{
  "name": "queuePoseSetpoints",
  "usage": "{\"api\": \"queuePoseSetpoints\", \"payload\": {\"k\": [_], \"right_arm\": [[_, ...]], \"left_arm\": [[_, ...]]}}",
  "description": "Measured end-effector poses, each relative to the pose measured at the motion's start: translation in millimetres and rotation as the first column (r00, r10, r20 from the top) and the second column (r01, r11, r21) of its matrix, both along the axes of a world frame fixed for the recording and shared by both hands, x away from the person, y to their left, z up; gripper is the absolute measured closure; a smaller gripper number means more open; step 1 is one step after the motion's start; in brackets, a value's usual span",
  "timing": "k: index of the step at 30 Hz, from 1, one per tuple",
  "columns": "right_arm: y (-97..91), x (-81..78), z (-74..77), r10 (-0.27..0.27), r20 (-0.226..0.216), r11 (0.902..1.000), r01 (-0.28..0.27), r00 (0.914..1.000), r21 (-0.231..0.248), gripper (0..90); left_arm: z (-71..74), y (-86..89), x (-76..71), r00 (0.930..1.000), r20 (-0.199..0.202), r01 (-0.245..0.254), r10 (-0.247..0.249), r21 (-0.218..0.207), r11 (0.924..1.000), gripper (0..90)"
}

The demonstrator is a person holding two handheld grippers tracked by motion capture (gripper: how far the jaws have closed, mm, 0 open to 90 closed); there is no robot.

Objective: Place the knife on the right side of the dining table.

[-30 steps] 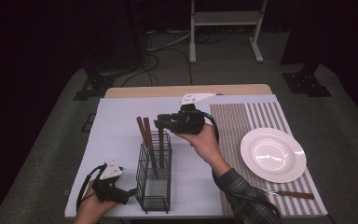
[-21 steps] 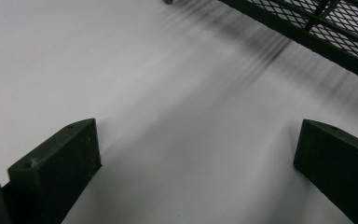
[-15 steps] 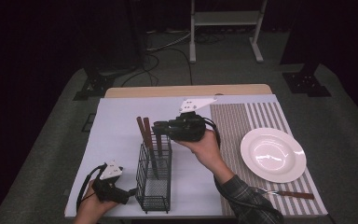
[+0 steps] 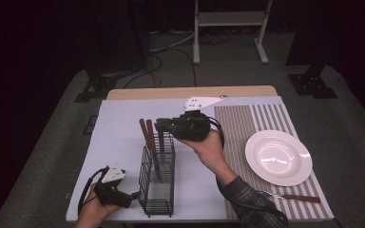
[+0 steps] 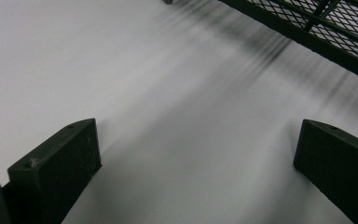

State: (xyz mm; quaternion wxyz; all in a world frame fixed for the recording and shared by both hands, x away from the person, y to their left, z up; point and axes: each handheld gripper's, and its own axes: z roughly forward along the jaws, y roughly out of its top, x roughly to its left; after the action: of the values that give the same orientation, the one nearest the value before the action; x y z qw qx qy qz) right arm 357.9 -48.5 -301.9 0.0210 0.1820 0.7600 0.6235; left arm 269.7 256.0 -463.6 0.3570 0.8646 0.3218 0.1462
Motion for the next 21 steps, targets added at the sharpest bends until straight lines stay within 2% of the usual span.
{"api": "queuePoseSetpoints", "payload": {"k": [6, 21], "right_arm": [[-2.6, -1.8, 12.0, -0.011, 0.027, 0.9999, 0.01, 0.9996, 0.008, 77.3], [-20.5, -9.9, 56.1, -0.051, 0.092, 0.997, 0.046, 0.9944, 0.063, 77.4]], "left_arm": [[0.0, 0.0, -0.1, 1.0, -0.001, 0.0, 0.0, -0.001, 1.0, 0.0], [-0.1, -0.1, 0.0, 1.0, -0.001, 0.0, 0.0, -0.001, 1.0, 0.0]]}}
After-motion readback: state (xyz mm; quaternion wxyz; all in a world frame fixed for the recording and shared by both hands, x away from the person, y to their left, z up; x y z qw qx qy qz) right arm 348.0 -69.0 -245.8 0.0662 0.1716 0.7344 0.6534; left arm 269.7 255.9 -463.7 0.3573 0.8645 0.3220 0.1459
